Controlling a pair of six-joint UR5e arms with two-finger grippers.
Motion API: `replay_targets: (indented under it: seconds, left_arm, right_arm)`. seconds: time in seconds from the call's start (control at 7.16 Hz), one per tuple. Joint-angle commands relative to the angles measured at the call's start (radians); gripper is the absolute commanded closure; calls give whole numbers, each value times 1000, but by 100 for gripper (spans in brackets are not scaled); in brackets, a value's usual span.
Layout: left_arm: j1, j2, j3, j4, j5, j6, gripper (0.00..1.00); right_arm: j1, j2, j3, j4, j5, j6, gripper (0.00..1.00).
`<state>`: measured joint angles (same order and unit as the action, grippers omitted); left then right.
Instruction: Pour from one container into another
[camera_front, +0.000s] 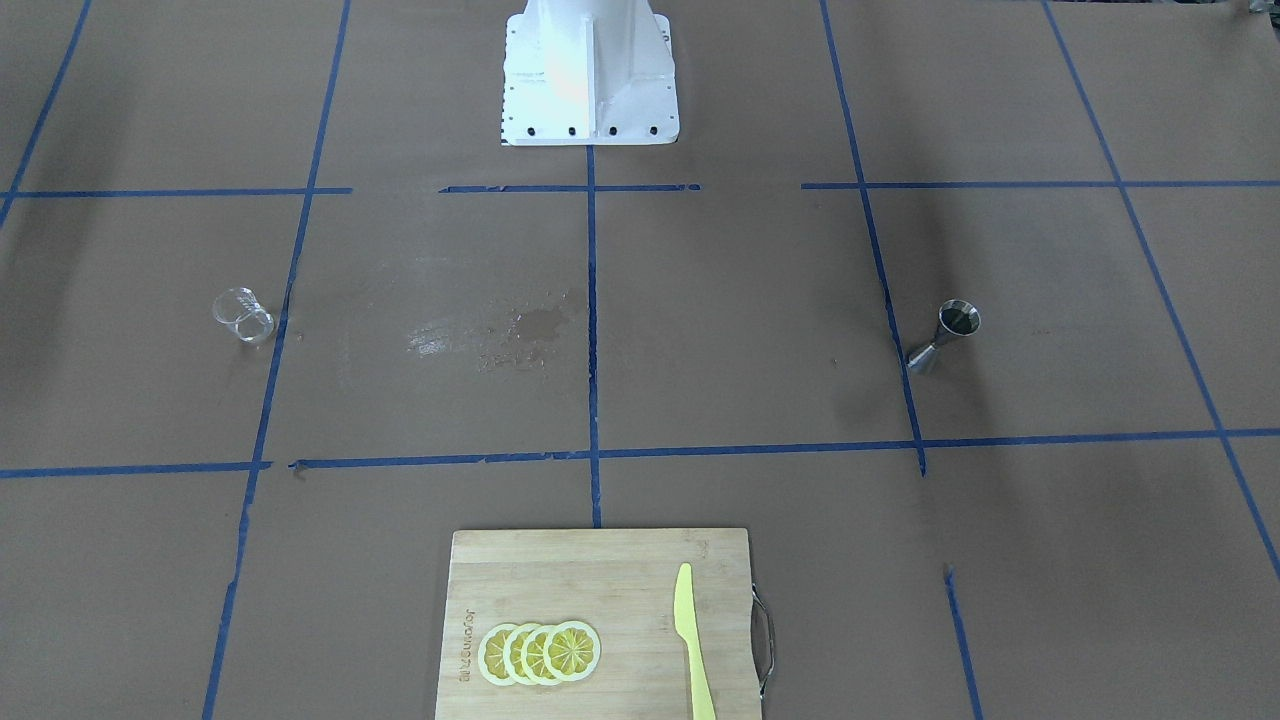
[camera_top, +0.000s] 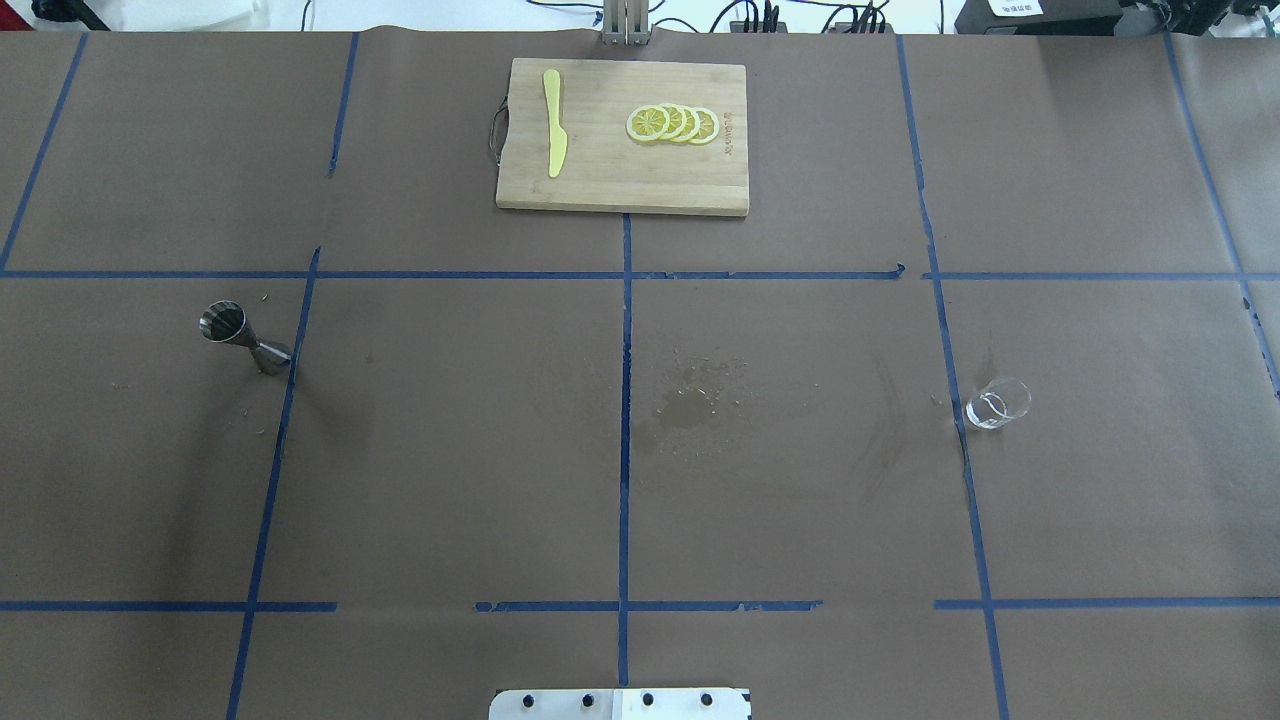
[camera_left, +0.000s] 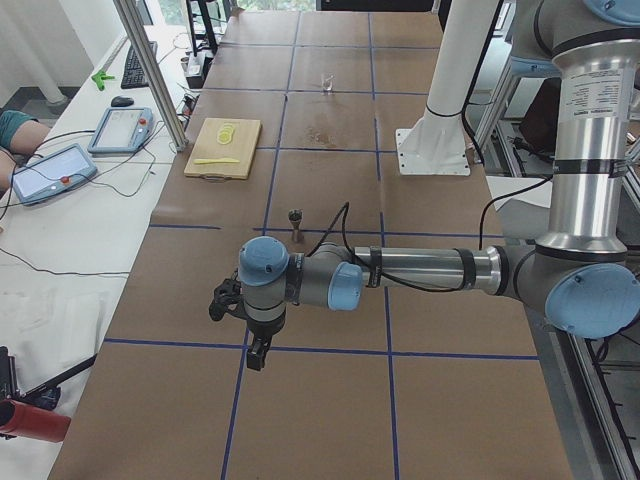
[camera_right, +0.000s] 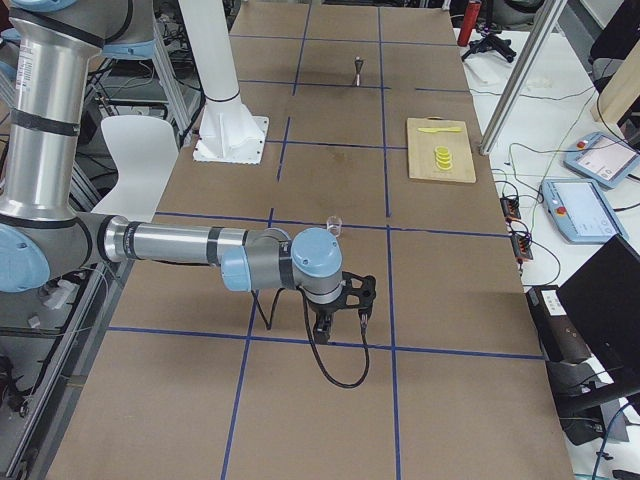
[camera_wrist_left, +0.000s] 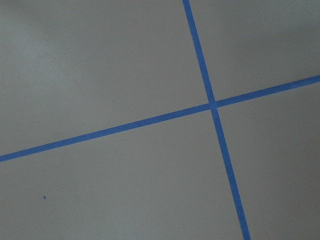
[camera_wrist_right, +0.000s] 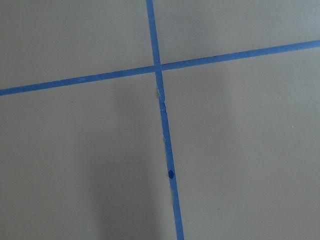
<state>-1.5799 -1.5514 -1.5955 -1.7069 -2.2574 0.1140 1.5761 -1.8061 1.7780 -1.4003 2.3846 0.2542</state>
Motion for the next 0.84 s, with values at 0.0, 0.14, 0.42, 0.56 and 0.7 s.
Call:
replay_targets:
  seconds: [0.0, 0.14, 0.42, 0.56, 0.7]
  left_arm:
    - [0, -1, -6, -34, -1, -89, 0]
    - [0, -1, -6, -34, -1, -88, 0]
    - [0, -1, -7, -34, -1, -88, 0]
    - [1, -1, -7, -34, -1, -88, 0]
    - [1, -1, -7, -36, 1, -86, 0]
  right_arm:
    - [-1, 1, -6, 9, 2, 20, 0]
    - [-1, 2, -6, 9, 2, 20, 0]
    - [-1, 1, -5, 11, 4, 14, 0]
    - [-1, 1, -5, 11, 4, 7, 0]
    - [-1, 1, -5, 12, 5, 3, 0]
